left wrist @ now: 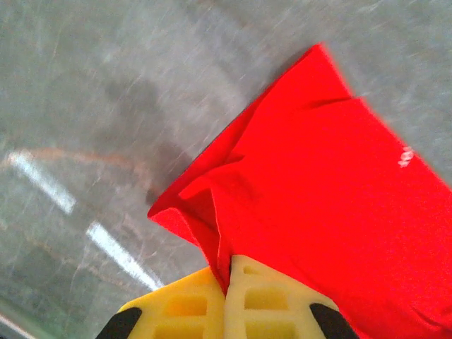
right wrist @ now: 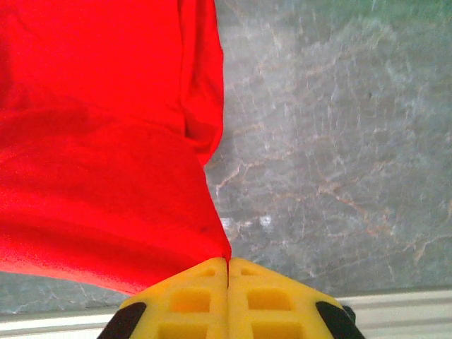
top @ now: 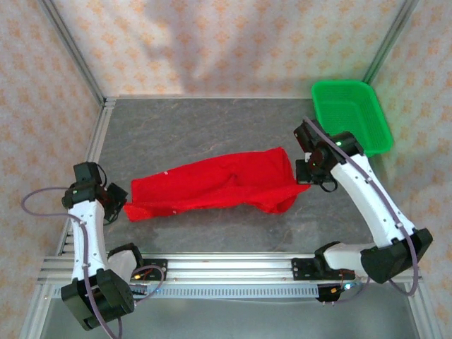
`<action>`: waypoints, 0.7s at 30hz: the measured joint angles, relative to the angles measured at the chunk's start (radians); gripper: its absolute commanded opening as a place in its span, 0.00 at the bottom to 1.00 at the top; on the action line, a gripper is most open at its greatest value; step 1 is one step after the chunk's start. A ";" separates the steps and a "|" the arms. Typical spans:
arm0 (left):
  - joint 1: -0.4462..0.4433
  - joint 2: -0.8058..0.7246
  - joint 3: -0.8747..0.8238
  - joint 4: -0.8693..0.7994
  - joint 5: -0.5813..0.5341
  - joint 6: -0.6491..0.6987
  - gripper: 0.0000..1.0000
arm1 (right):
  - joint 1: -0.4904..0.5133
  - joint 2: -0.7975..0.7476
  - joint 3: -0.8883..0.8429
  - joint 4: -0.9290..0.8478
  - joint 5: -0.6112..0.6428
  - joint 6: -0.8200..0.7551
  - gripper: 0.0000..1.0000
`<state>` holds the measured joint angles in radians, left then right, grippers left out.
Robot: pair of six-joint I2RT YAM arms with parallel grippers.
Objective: Fold and stack the t-shirts
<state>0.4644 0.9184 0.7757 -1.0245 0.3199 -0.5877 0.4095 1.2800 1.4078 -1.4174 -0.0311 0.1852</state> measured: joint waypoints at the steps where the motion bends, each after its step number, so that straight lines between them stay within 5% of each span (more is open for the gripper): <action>1: 0.000 0.000 -0.007 -0.010 -0.011 -0.014 0.00 | 0.000 0.012 -0.014 0.001 0.000 0.004 0.00; 7: 0.000 0.034 -0.017 0.003 -0.072 -0.068 0.00 | 0.000 0.093 -0.036 0.031 0.005 0.001 0.00; 21: 0.000 0.418 0.004 0.140 -0.150 -0.031 0.00 | 0.000 0.410 0.117 0.114 0.097 -0.108 0.00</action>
<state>0.4644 1.3369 0.7795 -0.8845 0.1703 -0.6186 0.4095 1.6901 1.5253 -1.3033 0.0658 0.0772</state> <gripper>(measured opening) 0.048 0.042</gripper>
